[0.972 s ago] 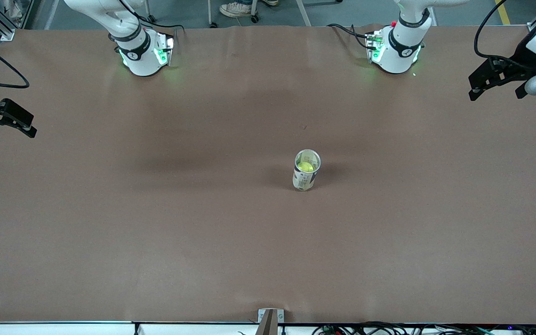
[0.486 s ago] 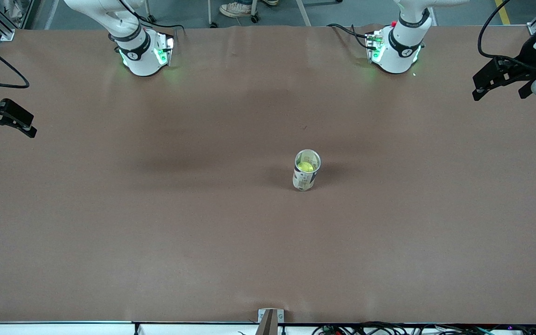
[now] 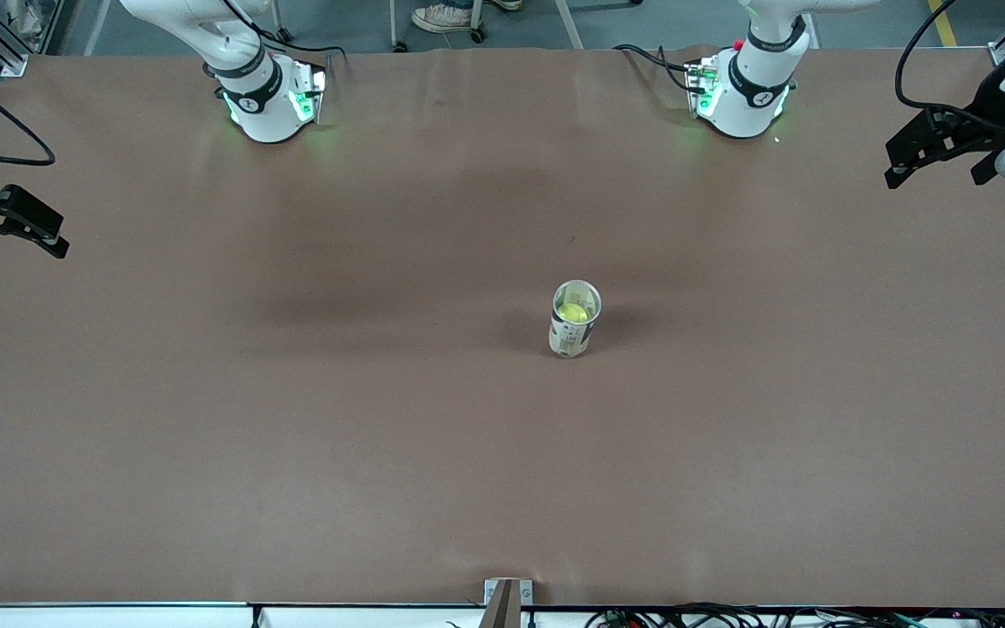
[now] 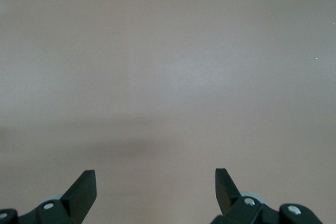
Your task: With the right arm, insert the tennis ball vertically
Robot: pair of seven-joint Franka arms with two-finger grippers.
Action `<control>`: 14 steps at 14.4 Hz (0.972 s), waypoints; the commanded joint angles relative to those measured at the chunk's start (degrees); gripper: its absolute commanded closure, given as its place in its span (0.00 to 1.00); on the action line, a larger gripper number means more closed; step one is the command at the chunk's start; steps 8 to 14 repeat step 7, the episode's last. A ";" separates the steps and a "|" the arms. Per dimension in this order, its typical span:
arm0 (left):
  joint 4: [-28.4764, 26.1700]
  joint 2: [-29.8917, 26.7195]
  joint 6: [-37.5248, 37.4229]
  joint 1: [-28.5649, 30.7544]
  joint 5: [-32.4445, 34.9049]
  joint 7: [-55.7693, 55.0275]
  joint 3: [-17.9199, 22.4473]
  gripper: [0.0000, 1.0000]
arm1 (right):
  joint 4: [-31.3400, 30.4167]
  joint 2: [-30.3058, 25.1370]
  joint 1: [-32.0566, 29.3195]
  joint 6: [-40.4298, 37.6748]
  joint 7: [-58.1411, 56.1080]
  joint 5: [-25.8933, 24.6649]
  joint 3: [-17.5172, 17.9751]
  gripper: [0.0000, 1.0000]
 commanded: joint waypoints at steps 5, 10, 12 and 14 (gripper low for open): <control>-0.61 -1.17 -0.44 0.00 -0.73 0.92 0.21 0.00 | -0.61 -0.31 0.27 0.26 0.04 -1.31 0.05 0.00; -0.61 -1.17 -0.44 0.00 -0.73 0.92 0.30 0.00 | -1.22 -0.40 0.27 0.88 0.04 -1.31 0.05 0.00; -0.61 -1.17 -0.44 0.00 -0.73 0.92 0.30 0.00 | -1.22 -0.40 0.27 0.88 0.04 -1.31 0.05 0.00; -0.61 -1.17 -0.44 0.00 -0.73 0.92 0.30 0.00 | -1.22 -0.40 0.27 0.88 0.04 -1.31 0.05 0.00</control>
